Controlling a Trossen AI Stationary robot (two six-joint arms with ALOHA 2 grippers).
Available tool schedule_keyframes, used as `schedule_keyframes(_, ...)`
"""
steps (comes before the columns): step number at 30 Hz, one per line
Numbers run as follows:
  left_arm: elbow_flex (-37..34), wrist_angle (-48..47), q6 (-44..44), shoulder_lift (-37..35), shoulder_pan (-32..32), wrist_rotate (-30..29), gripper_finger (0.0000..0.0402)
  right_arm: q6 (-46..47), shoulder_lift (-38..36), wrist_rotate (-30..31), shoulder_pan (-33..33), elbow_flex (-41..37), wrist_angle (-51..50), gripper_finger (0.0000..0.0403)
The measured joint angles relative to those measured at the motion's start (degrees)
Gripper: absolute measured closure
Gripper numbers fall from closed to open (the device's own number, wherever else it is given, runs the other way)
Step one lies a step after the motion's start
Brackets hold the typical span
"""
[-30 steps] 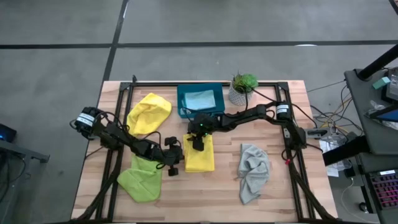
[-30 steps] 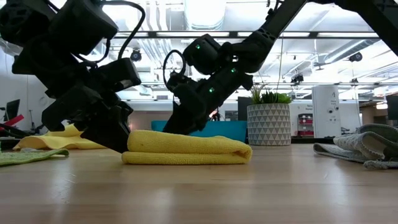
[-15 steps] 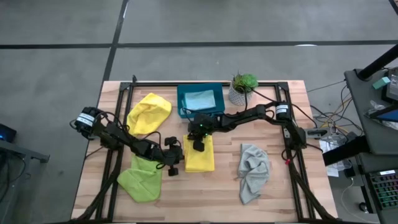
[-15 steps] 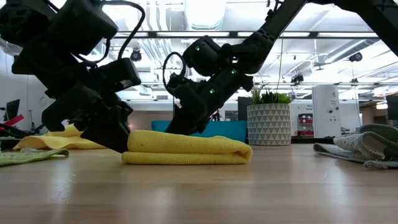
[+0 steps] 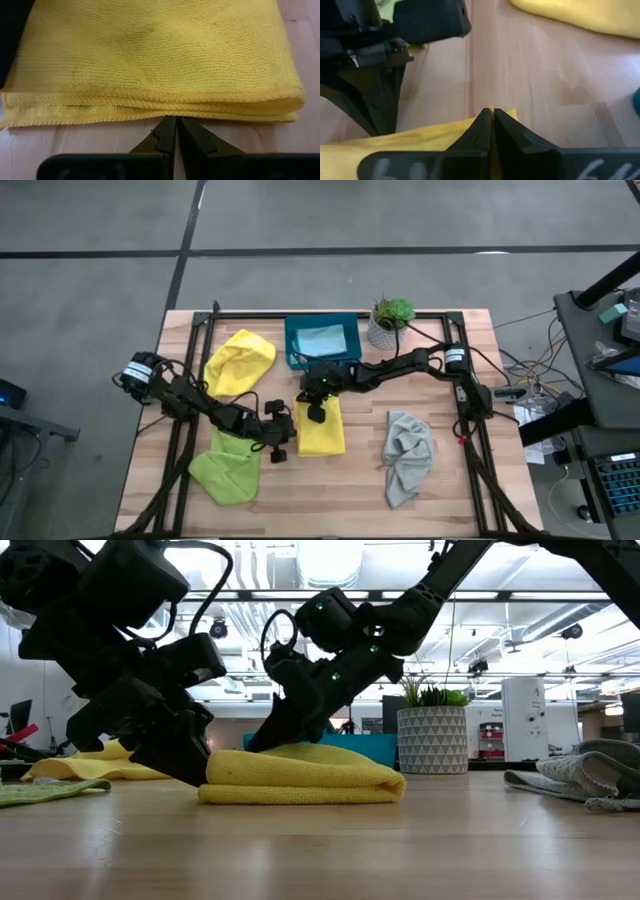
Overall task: Fold microfiber towels
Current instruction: Fold the right yellow microfiber cloth
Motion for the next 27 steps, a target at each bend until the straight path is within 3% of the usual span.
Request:
schedule_keyframes(18, -0.1, -0.2, 0.5, -0.5, 0.0, -0.1, 0.0395, -1.2, -0.1, -4.4, 0.7, 0.0, 7.6, 0.0394)
schedule_keyframes(27, 0.4, -10.9, -0.6, -7.0, 0.1, -0.1, 0.0395, -2.4, -0.1, -4.0, 0.7, 0.0, 7.6, 0.0394)
